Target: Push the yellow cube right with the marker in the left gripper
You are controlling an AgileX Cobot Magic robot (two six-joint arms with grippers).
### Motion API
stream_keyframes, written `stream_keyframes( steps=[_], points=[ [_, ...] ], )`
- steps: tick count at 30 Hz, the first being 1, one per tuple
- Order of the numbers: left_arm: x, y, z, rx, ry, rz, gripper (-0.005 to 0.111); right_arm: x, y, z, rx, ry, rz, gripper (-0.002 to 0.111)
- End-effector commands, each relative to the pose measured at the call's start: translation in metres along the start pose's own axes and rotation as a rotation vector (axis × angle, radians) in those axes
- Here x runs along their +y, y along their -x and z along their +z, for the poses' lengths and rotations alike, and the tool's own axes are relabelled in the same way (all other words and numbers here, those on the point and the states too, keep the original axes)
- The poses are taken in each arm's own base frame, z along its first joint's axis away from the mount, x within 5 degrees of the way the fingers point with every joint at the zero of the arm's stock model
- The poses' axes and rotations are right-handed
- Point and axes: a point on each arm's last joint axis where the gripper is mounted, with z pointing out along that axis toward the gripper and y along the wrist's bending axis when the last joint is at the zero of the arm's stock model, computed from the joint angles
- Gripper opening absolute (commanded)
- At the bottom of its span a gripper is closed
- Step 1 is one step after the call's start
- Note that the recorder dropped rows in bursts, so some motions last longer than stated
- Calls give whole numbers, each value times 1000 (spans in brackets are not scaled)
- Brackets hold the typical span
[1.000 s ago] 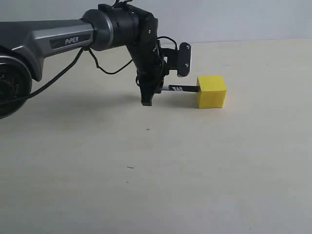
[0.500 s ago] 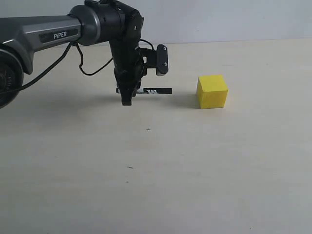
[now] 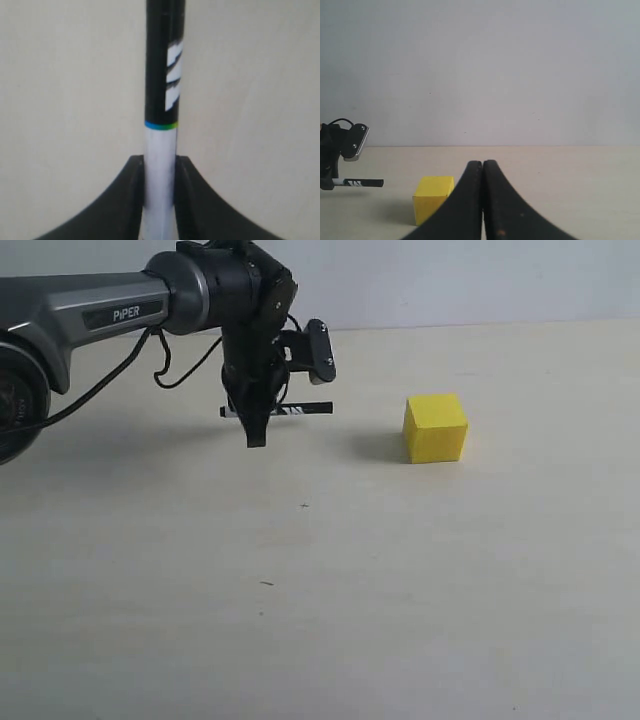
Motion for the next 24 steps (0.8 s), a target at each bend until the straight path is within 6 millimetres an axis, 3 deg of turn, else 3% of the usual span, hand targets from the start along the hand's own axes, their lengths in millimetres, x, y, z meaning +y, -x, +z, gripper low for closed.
stream_keyframes(
  steps=[1, 12, 16, 24],
  points=[
    [-4, 9, -3, 2, 27, -11, 0, 0, -1, 0, -7, -6, -4, 0],
    [-17, 41, -30, -33, 174, 30, 0, 0, -1, 0, -7, -6, -4, 0],
    [-18, 38, -35, -68, 203, 2, 0, 0, -1, 0, -7, -6, -4, 0],
    [-45, 23, -35, -214, 336, -2, 0, 0, -1, 0, -7, -6, -4, 0]
  ],
)
